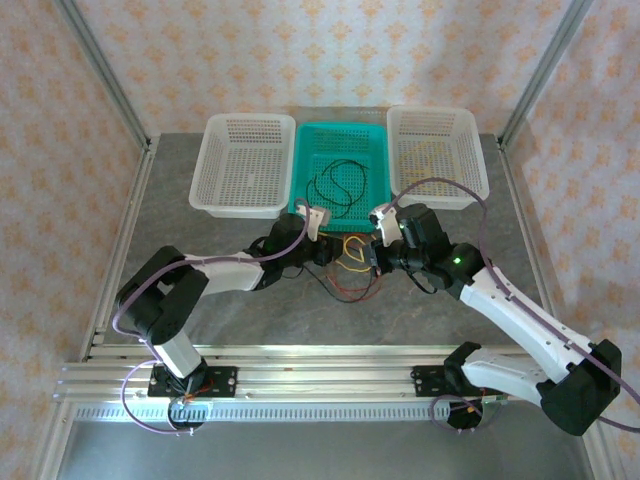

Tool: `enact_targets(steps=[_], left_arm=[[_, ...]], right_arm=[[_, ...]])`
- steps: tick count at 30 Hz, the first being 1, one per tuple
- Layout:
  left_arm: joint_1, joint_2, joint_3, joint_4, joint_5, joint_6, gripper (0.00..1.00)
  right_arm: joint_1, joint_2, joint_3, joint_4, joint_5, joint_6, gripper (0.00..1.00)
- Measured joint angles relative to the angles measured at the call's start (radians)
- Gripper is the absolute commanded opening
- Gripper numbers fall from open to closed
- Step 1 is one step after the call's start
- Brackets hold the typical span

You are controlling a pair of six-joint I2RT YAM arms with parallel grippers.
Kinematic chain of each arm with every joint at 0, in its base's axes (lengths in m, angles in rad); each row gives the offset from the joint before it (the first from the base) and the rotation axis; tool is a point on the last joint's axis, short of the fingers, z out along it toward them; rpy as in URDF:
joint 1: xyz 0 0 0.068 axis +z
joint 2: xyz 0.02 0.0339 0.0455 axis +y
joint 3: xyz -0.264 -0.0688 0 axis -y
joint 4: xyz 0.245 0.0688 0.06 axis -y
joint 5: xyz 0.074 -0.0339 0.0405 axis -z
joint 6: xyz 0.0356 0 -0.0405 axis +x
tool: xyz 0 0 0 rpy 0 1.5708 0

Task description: Untangle the cables

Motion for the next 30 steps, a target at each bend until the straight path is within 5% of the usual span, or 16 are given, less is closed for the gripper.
enact_targets(steps=[13, 30], left_arm=[[0.017, 0.001, -0.017, -0.043, -0.152, -0.031, 0.19], [0.017, 0.049, -0.136, -0.031, -0.175, -0.090, 0.06]], right_arm=[[0.000, -0.024, 0.043, -0.017, 0.012, -0.003, 0.00], [0.000, -0.093, 0.128, -0.070, 0.055, -0.012, 0.00]])
